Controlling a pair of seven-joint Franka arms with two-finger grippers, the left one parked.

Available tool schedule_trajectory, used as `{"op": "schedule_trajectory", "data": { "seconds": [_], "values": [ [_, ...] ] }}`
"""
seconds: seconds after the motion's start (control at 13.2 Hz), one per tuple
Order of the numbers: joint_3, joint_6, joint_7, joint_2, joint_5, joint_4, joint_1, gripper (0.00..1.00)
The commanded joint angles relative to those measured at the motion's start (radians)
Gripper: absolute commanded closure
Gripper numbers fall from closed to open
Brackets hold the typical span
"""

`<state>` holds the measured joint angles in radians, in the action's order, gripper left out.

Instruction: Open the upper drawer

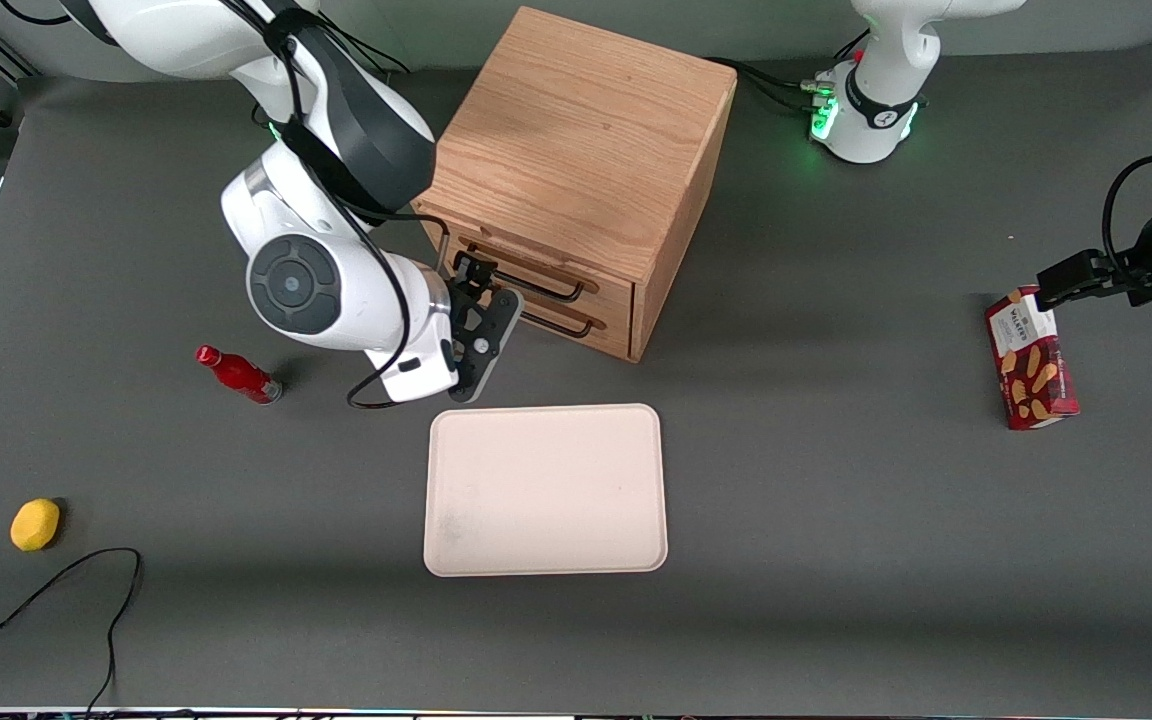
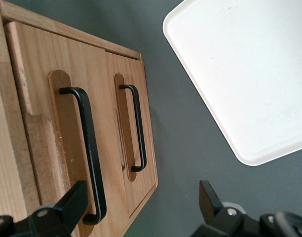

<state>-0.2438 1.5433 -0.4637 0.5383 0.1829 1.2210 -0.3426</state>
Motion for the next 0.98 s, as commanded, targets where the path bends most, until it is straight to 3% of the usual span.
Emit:
{"op": "schedule_trajectory", "data": {
  "seconds": [0.0, 0.91],
  "values": [
    [0.001, 0.063, 0.020, -0.015, 0.004, 0.064, -0.016, 0.00],
    [0.001, 0.214, 0.020, -0.121, 0.006, 0.305, -0.050, 0.00]
  ]
}}
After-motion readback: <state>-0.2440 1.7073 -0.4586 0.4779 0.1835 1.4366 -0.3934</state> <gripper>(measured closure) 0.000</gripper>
